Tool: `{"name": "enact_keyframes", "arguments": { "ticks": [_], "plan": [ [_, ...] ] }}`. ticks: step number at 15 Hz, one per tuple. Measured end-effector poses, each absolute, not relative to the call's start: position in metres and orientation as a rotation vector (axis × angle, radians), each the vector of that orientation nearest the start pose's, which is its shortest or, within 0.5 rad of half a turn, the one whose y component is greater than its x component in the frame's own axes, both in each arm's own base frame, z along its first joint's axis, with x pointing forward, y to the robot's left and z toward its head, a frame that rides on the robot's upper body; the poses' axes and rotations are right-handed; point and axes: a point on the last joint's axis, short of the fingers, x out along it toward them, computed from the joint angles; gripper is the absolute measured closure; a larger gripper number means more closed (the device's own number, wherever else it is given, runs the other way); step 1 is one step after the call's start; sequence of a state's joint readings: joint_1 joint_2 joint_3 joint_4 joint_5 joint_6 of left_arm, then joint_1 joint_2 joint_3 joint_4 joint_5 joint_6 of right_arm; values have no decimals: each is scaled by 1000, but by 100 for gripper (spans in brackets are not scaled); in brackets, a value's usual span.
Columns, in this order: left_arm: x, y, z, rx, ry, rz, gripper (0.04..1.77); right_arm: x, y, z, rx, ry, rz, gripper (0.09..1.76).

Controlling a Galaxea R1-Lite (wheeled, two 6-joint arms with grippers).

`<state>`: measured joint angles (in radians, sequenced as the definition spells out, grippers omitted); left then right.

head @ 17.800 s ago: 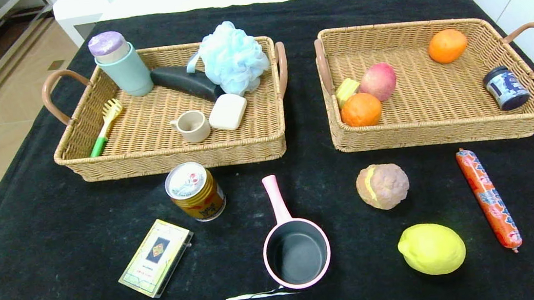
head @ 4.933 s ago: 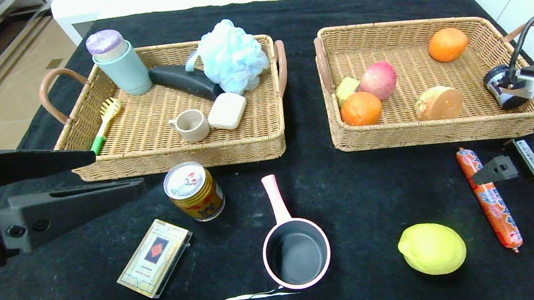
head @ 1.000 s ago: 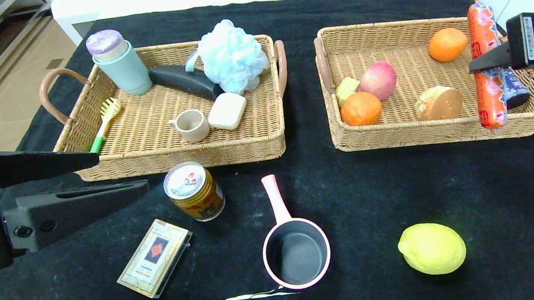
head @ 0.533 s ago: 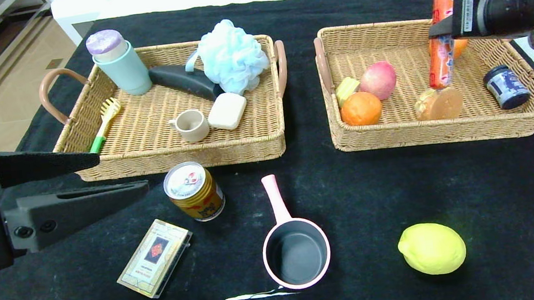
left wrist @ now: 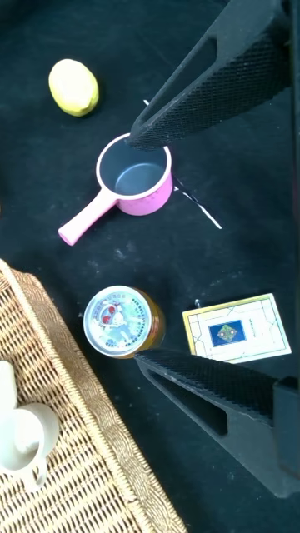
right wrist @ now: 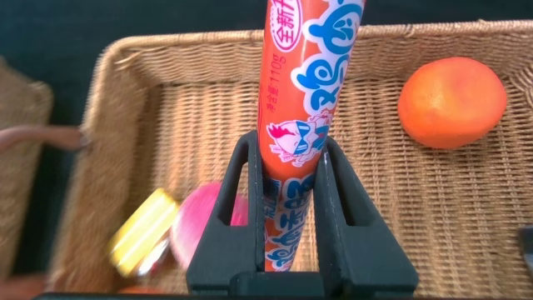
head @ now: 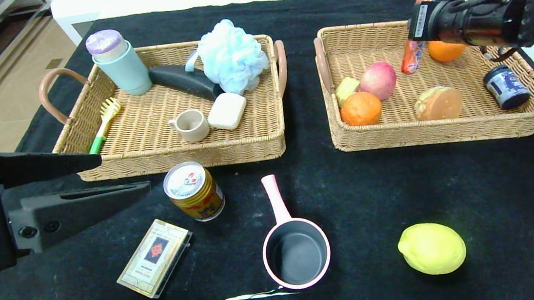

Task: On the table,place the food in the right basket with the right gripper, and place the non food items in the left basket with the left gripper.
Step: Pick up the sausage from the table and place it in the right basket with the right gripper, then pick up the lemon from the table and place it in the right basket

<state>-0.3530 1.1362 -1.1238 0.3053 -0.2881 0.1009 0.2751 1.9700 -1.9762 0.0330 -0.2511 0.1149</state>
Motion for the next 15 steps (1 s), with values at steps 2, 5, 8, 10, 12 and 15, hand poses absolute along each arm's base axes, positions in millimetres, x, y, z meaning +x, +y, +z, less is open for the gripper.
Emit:
{"name": "enact_keyframes", "arguments": {
  "ticks": [2, 5, 8, 10, 12, 15],
  "plan": [
    [136, -57, 313, 107, 296, -652, 9, 386, 106, 341, 100, 46, 27, 142],
    [137, -57, 312, 107, 300, -652, 9, 391, 107, 335, 90, 59, 26, 142],
    [138, -58, 312, 107, 303, -652, 9, 393, 105, 333, 69, 65, 20, 142],
    [138, -58, 312, 107, 303, -652, 9, 393, 105, 333, 55, 64, 21, 122],
    [138, -58, 312, 107, 303, -652, 9, 394, 105, 333, 52, 62, 20, 97],
    [138, -58, 312, 107, 302, -652, 9, 393, 105, 333, 51, 65, 20, 71]
  ]
}}
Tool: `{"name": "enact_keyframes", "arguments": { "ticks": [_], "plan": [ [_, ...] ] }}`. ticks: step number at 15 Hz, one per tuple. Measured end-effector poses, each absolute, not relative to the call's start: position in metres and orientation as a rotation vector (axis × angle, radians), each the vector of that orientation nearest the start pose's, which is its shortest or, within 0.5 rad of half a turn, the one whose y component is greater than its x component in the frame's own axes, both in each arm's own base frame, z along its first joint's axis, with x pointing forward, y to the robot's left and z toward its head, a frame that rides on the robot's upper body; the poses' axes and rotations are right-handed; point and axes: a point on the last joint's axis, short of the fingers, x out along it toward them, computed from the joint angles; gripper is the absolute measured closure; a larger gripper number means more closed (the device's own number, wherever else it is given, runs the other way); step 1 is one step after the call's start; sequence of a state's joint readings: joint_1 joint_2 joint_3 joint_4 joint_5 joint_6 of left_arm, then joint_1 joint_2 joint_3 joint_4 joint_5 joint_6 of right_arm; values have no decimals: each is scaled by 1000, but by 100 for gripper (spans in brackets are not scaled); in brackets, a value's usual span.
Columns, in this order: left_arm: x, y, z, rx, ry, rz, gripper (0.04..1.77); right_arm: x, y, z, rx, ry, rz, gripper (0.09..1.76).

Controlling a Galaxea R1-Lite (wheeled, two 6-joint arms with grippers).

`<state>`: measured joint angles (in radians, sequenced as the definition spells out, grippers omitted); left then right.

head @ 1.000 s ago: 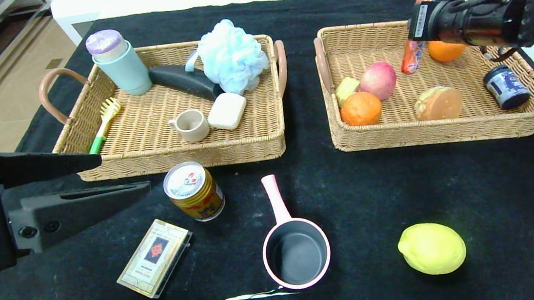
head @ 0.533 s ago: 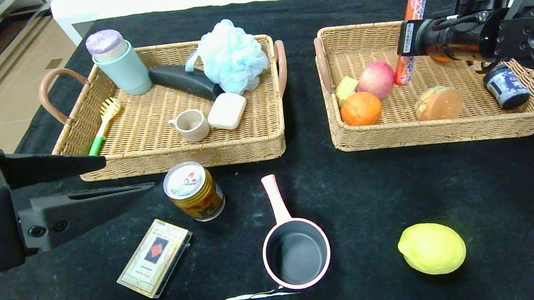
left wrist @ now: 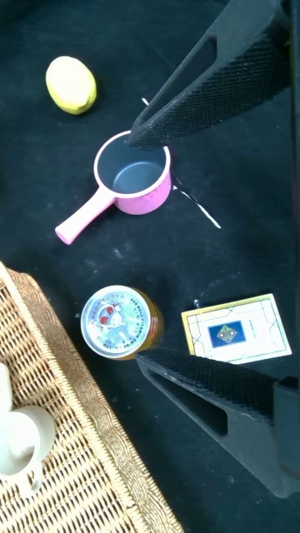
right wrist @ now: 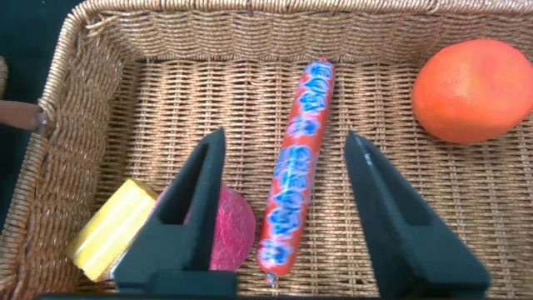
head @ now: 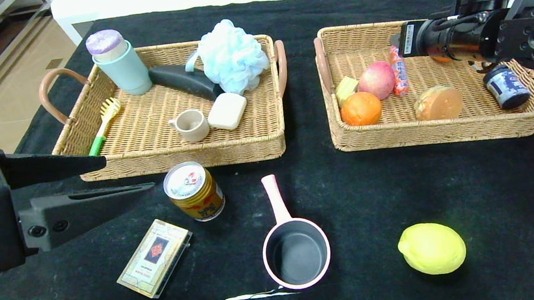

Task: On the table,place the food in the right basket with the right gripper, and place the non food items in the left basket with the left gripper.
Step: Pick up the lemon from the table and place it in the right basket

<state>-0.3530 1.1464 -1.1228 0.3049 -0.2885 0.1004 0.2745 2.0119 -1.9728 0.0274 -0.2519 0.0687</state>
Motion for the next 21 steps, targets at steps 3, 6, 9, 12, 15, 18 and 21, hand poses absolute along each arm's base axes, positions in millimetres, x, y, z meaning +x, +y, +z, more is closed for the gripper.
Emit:
{"name": "enact_keyframes", "arguments": {
  "ticks": [3, 6, 9, 12, 15, 18, 21],
  "plan": [
    [137, -57, 312, 107, 301, -652, 9, 394, 104, 333, 51, 66, 18, 52],
    [137, -57, 312, 107, 301, -651, 9, 391, 103, 335, 41, 67, 18, 40],
    [137, -57, 312, 107, 299, -651, 9, 381, 100, 336, -8, 102, 58, 32],
    [137, -57, 312, 107, 299, -651, 9, 357, 92, 342, -51, 136, 148, 26],
    [136, -57, 312, 107, 299, -652, 9, 321, 82, 344, -145, 200, 261, 22],
    [136, -57, 312, 107, 300, -652, 9, 282, 72, 346, -240, 236, 348, 20],
    [135, -57, 313, 108, 296, -652, 9, 247, 65, 346, -330, 282, 446, 18]
  ]
}}
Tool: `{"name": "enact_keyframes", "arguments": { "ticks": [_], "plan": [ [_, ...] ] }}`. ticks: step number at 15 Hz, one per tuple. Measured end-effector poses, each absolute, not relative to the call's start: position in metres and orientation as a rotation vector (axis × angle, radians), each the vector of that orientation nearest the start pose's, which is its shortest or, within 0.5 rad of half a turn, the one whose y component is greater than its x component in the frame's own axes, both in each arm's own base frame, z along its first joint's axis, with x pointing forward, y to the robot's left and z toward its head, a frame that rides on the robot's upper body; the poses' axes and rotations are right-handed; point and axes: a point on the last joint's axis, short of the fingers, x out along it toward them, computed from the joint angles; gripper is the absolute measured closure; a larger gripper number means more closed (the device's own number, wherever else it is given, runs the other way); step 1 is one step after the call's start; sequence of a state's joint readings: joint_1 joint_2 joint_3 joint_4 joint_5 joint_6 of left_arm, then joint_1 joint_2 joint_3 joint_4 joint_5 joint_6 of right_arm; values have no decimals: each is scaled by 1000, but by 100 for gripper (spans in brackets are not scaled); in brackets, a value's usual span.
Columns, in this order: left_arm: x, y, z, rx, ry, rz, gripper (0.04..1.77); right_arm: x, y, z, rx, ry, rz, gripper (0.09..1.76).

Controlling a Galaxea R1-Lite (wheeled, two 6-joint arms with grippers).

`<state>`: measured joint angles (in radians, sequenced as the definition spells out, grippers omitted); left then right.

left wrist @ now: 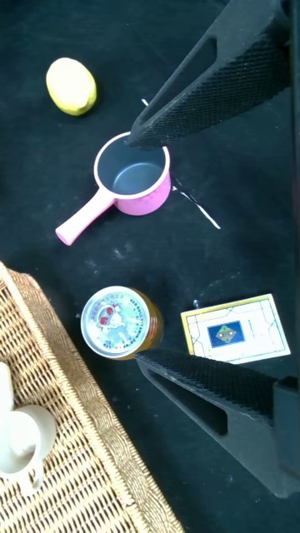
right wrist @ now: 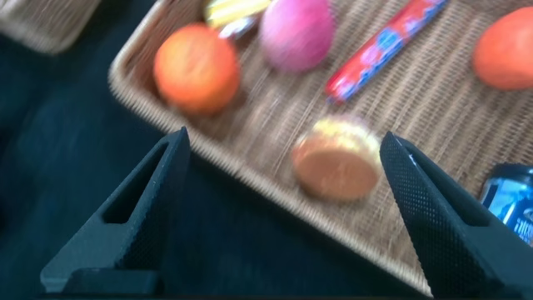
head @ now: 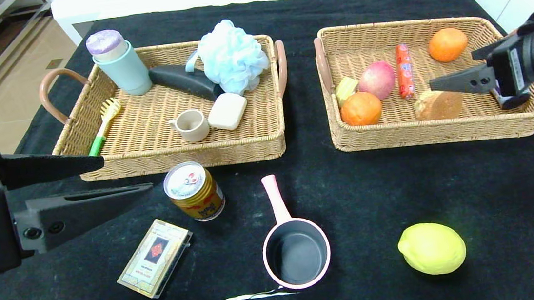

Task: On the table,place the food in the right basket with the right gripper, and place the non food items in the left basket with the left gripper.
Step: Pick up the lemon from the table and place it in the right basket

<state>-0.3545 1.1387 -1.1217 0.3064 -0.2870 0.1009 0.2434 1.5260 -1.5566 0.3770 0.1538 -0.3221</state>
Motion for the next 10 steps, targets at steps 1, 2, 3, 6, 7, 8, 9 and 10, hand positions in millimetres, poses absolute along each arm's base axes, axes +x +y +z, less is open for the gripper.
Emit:
{"name": "enact_keyframes", "arguments": {
  "ticks": [1, 2, 3, 6, 7, 8, 9, 10],
  "plan": [
    [135, -57, 313, 107, 296, -651, 9, 236, 63, 345, -353, 305, 477, 17],
    [135, -57, 313, 107, 294, -652, 9, 226, 62, 344, -373, 327, 510, 17],
    [135, -57, 313, 108, 293, -651, 9, 218, 61, 343, -391, 350, 541, 17],
    [134, -56, 313, 107, 292, -650, 9, 203, 60, 339, -399, 408, 599, 16],
    [134, -56, 313, 107, 291, -650, 9, 201, 60, 336, -402, 418, 611, 16],
    [134, -56, 314, 107, 291, -651, 9, 199, 62, 330, -410, 435, 625, 15],
    [134, -56, 313, 107, 292, -652, 9, 197, 63, 325, -420, 451, 642, 15],
    [134, -57, 313, 107, 293, -652, 9, 195, 66, 319, -428, 468, 662, 15]
  ]
}}
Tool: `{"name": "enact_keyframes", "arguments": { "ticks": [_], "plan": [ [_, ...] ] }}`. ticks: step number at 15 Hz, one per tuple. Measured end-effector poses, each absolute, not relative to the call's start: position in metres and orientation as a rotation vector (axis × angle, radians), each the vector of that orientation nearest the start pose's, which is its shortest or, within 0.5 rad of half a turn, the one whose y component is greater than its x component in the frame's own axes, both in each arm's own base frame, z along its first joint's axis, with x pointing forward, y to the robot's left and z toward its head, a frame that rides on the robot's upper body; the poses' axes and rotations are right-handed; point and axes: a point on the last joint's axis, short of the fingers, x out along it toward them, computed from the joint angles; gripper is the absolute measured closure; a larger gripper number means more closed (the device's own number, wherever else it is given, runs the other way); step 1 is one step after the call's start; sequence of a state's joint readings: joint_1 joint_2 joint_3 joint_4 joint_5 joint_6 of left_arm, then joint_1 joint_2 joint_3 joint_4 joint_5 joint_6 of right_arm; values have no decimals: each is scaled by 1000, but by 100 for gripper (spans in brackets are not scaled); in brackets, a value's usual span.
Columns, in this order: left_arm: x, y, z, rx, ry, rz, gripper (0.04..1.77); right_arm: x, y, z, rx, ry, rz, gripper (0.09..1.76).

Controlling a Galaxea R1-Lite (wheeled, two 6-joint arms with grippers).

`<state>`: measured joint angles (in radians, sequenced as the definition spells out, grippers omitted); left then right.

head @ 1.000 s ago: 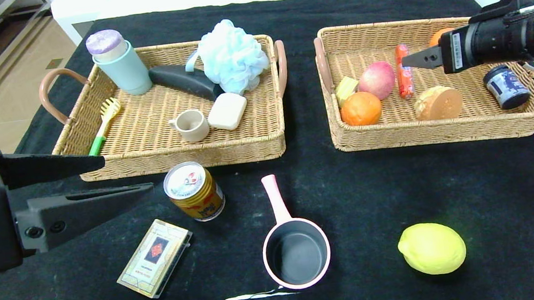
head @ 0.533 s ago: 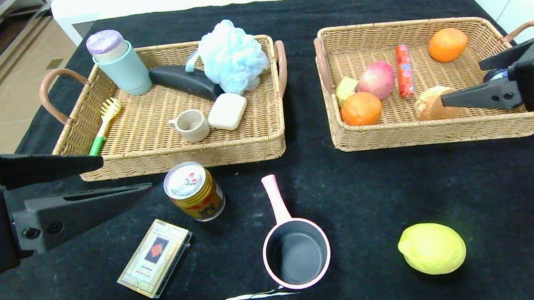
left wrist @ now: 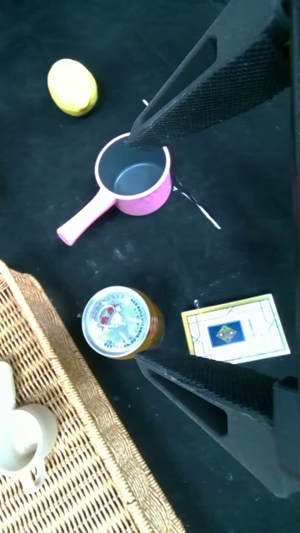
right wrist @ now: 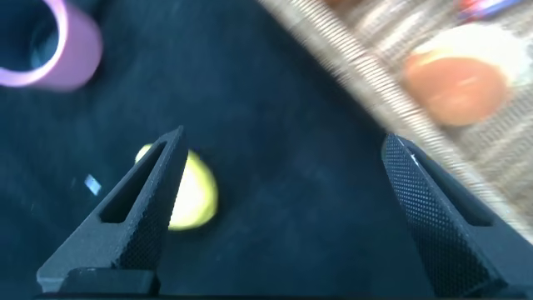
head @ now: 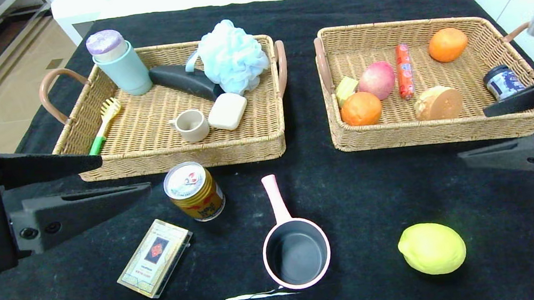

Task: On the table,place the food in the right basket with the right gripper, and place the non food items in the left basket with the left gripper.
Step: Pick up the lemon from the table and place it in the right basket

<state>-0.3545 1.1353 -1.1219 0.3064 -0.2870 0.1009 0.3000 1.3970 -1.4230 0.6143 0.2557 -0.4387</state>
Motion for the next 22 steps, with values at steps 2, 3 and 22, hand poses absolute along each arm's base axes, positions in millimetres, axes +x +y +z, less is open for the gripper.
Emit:
{"name": "enact_keyframes", "arguments": {
  "ticks": [2, 3, 22],
  "plan": [
    [135, -57, 313, 107, 295, -652, 9, 189, 72, 307, -444, 505, 696, 15],
    [135, -57, 313, 107, 296, -651, 9, 187, 75, 302, -460, 524, 693, 15],
    [137, -57, 312, 107, 301, -652, 9, 177, 125, 240, -707, 730, 739, 15]
  ]
}}
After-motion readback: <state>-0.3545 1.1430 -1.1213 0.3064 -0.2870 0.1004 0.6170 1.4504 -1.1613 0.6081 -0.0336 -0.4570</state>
